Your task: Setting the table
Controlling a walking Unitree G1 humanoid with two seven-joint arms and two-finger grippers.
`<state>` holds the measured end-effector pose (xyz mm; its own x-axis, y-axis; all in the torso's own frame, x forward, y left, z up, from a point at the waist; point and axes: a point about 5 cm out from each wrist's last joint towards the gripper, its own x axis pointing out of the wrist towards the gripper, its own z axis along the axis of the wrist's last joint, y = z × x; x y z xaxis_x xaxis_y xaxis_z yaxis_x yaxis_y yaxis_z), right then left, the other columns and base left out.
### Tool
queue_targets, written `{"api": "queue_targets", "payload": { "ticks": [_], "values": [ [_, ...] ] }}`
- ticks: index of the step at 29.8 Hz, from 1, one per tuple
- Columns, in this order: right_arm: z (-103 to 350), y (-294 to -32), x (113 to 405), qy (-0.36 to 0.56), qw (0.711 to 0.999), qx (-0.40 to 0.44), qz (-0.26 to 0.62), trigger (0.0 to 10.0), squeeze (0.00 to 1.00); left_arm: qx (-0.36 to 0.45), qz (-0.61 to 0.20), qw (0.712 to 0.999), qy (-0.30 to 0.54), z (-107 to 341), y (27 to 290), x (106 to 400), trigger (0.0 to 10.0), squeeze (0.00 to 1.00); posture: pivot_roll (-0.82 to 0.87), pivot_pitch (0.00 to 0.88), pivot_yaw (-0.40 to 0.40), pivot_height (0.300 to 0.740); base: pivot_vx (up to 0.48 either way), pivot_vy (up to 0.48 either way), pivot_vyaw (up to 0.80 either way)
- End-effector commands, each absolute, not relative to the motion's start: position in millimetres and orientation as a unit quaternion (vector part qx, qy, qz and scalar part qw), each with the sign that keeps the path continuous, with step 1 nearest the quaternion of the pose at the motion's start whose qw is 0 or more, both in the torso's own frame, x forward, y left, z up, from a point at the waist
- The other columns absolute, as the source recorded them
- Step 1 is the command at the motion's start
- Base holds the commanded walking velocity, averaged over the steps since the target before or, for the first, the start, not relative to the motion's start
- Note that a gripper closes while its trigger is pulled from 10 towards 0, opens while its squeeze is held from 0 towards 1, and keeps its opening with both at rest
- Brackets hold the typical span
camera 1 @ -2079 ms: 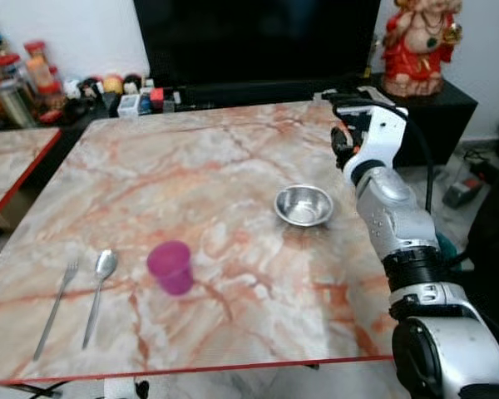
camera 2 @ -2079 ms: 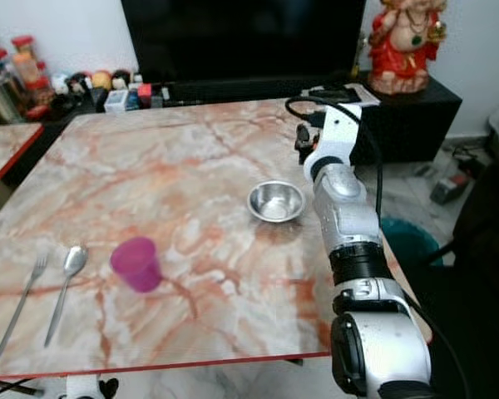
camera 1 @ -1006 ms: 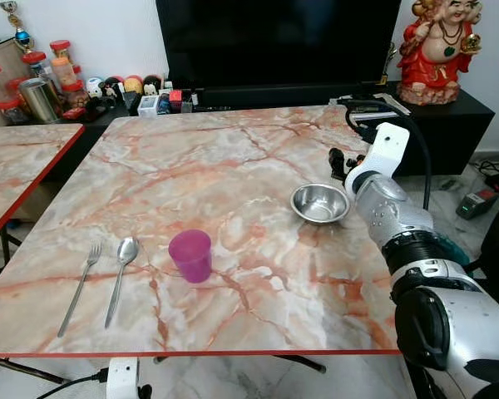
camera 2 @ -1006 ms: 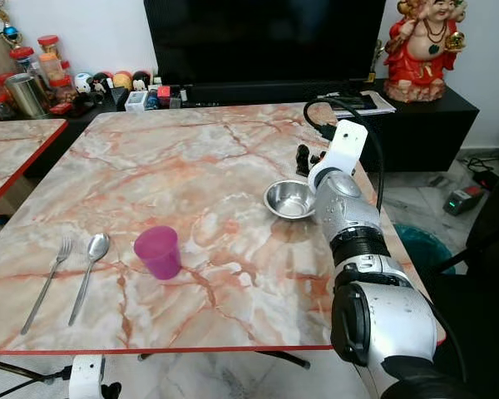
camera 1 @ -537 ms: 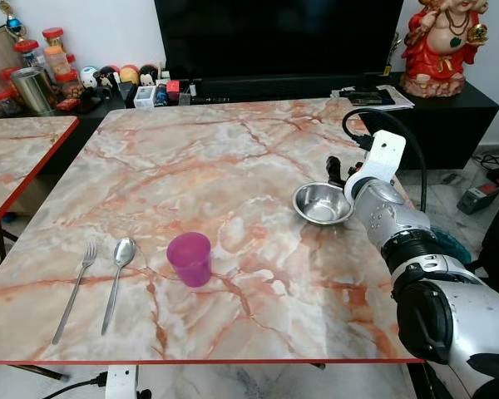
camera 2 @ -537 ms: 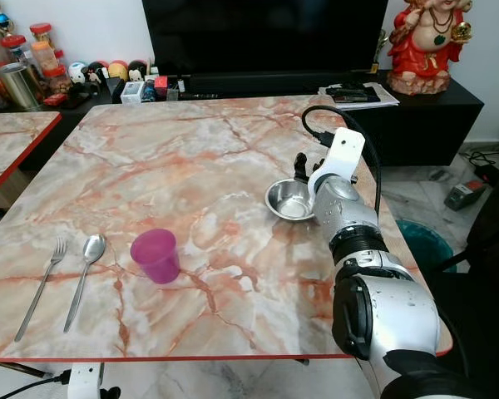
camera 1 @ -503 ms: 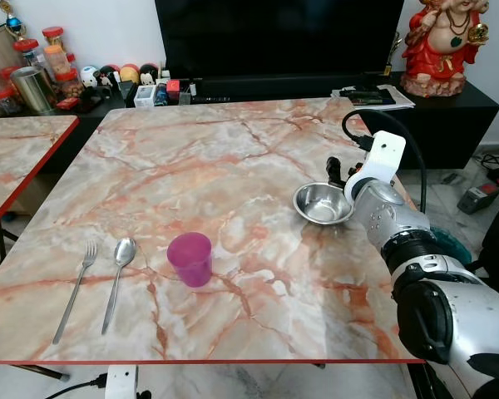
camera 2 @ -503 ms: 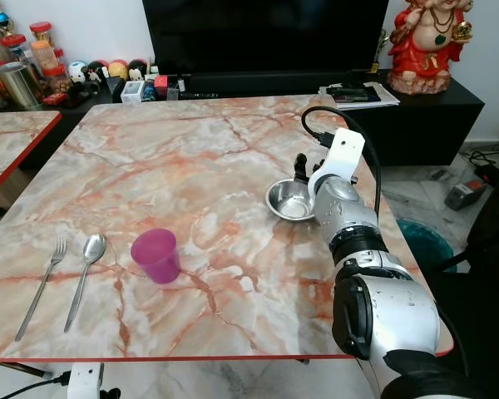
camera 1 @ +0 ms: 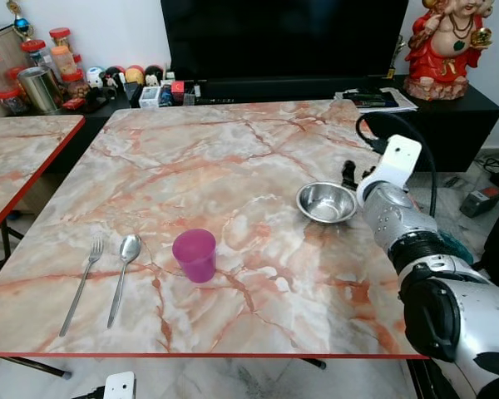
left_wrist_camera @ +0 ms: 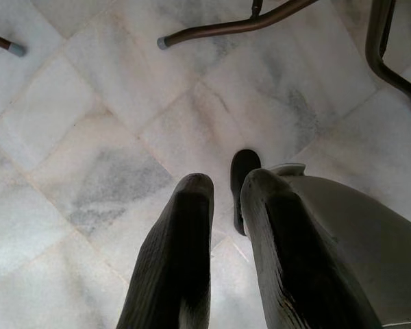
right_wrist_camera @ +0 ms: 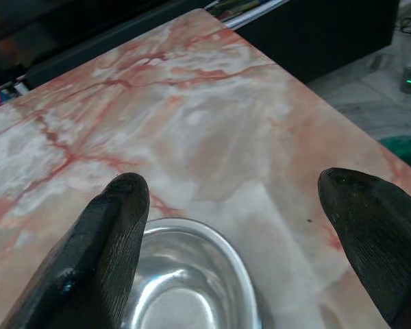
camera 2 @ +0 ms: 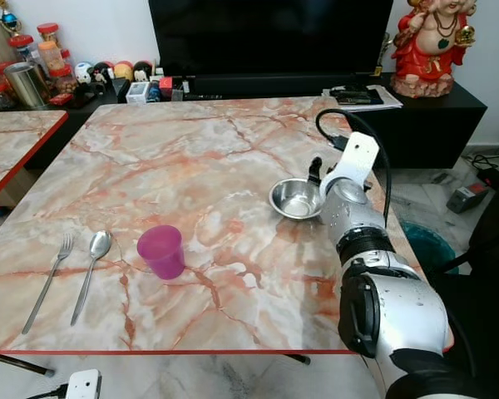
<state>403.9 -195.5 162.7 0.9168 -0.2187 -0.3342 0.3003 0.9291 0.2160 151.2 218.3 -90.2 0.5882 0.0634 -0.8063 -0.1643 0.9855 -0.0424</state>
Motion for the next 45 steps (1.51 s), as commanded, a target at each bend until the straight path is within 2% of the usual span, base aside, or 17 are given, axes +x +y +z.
{"api": "queue_targets", "payload": {
  "ticks": [1, 17, 30, 45],
  "values": [
    [152.4, -199.8, 399.7, 0.169, 0.965, 0.135, -0.145, 10.0, 0.0, -0.05, 0.068, 0.888, 0.452, -90.2, 224.1, 147.5, 10.0, 0.0, 0.01, 0.0, 0.05, 0.728, 0.0, 0.0, 0.0],
    [132.7, -176.9, 395.0, 0.195, 0.962, 0.158, -0.105, 10.0, 0.0, -0.05, 0.067, 0.888, 0.452, -92.0, 225.4, 140.4, 10.0, 0.0, 0.03, 0.004, 0.048, 0.728, 0.0, 0.0, 0.0],
    [124.5, -179.5, 391.0, 0.204, 0.958, 0.157, -0.123, 10.0, 0.0, -0.05, 0.065, 0.887, 0.455, -92.4, 224.9, 140.0, 10.0, 0.0, 0.03, 0.016, 0.049, 0.728, 0.0, 0.0, 0.0],
    [114.9, -169.6, 387.6, 0.217, 0.955, 0.168, -0.11, 10.0, 0.0, -0.047, 0.066, 0.888, 0.453, -91.2, 226.1, 142.6, 10.0, 0.0, 0.04, 0.026, 0.048, 0.728, 0.0, 0.0, 0.0]
  ]
}}
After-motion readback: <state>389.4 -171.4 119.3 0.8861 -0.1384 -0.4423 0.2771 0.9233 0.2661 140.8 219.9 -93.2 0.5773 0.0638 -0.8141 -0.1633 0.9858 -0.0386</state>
